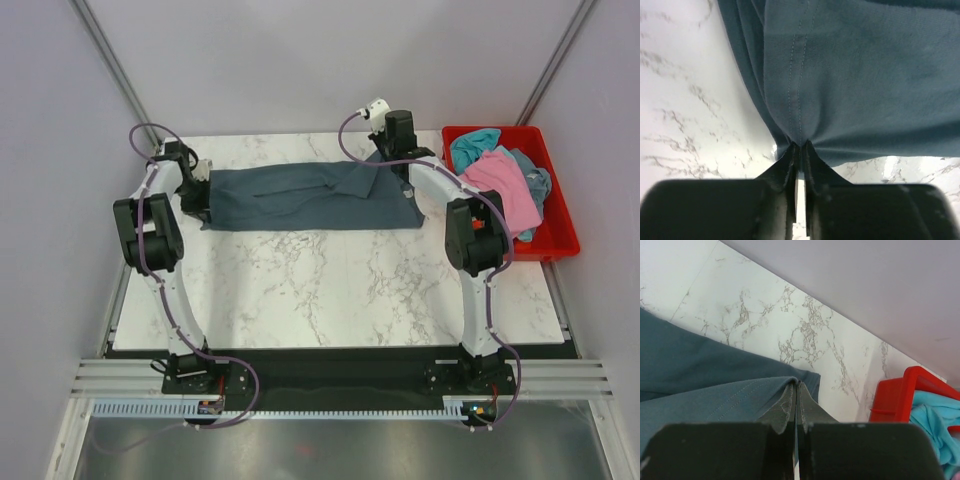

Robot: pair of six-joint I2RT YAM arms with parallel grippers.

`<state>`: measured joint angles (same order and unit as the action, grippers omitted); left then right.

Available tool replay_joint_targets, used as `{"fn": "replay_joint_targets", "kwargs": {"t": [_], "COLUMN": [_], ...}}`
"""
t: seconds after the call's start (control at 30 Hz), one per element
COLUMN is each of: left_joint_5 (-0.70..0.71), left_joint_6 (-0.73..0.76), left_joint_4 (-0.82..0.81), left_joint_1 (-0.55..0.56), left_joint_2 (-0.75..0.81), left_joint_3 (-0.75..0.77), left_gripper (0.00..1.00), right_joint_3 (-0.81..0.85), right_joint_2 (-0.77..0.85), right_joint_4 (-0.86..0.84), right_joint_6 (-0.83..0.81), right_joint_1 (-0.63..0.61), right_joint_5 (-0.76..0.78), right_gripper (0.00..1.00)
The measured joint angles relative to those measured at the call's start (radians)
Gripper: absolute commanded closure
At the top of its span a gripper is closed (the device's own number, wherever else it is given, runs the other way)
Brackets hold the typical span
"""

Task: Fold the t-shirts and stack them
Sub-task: Fold the tshirt

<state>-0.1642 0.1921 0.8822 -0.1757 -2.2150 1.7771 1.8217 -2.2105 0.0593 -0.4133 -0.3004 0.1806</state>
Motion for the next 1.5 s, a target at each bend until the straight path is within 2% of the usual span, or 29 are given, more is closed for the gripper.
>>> {"fn": "replay_joint_targets", "kwargs": {"t": [0.07, 0.13, 0.17, 0.23, 0.27, 0.3, 0.37, 0.47, 0.63, 0.8, 0.97, 1.07, 1.23, 1.5], "left_joint_5": [0.003, 0.005, 0.008, 0.008, 0.009, 0.008, 0.004, -0.005, -0.058, -0.139, -0.188, -0.205, -0.209, -0.232], "left_joint_6": [-0.001, 0.001, 0.0, -0.004, -0.008, -0.008, -0.01, -0.011, -0.012, -0.017, -0.02, -0.019, -0.019, -0.026], "left_joint_4": [0.002, 0.002, 0.002, 0.005, 0.007, 0.007, 0.008, 0.007, 0.006, 0.005, 0.003, 0.001, 0.002, 0.0], "left_joint_1": [-0.004, -0.004, -0.005, -0.005, -0.005, -0.006, -0.006, -0.005, 0.013, 0.049, 0.089, 0.1, 0.097, 0.097], "left_joint_2": [0.023, 0.043, 0.056, 0.087, 0.103, 0.118, 0.151, 0.209, 0.293, 0.256, 0.145, 0.079, 0.041, 0.041], "left_joint_3": [-0.028, -0.052, -0.066, -0.093, -0.104, -0.112, -0.121, -0.123, -0.11, -0.094, -0.075, -0.04, -0.019, -0.019], "left_gripper": [0.79, 0.53, 0.37, 0.29, 0.27, 0.24, 0.24, 0.21, 0.23, 0.32, 0.34, 0.36, 0.37, 0.39], "right_joint_3": [0.008, 0.017, 0.02, 0.021, 0.021, 0.021, 0.021, 0.012, -0.072, -0.085, -0.068, -0.057, -0.051, -0.052], "right_joint_2": [-0.013, -0.027, -0.032, -0.037, -0.038, -0.038, -0.038, -0.027, 0.074, 0.153, 0.107, 0.042, -0.04, -0.045], "right_joint_4": [0.001, 0.0, 0.0, 0.001, 0.001, 0.0, -0.001, 0.0, 0.018, 0.093, 0.208, 0.254, 0.322, 0.338], "right_joint_6": [0.003, 0.006, 0.007, 0.011, 0.016, 0.023, 0.028, 0.035, 0.049, 0.096, 0.146, 0.164, 0.167, 0.147], "right_joint_1": [0.001, 0.002, 0.002, 0.002, 0.002, 0.002, 0.002, 0.003, 0.002, -0.002, -0.028, -0.047, -0.079, -0.091], "right_joint_5": [-0.002, -0.002, -0.002, -0.002, 0.0, 0.003, 0.011, 0.023, -0.014, -0.196, -0.399, -0.469, -0.499, -0.475], "right_gripper": [1.0, 1.0, 0.97, 0.81, 0.64, 0.57, 0.46, 0.4, 0.43, 0.46, 0.49, 0.51, 0.52, 0.55]}}
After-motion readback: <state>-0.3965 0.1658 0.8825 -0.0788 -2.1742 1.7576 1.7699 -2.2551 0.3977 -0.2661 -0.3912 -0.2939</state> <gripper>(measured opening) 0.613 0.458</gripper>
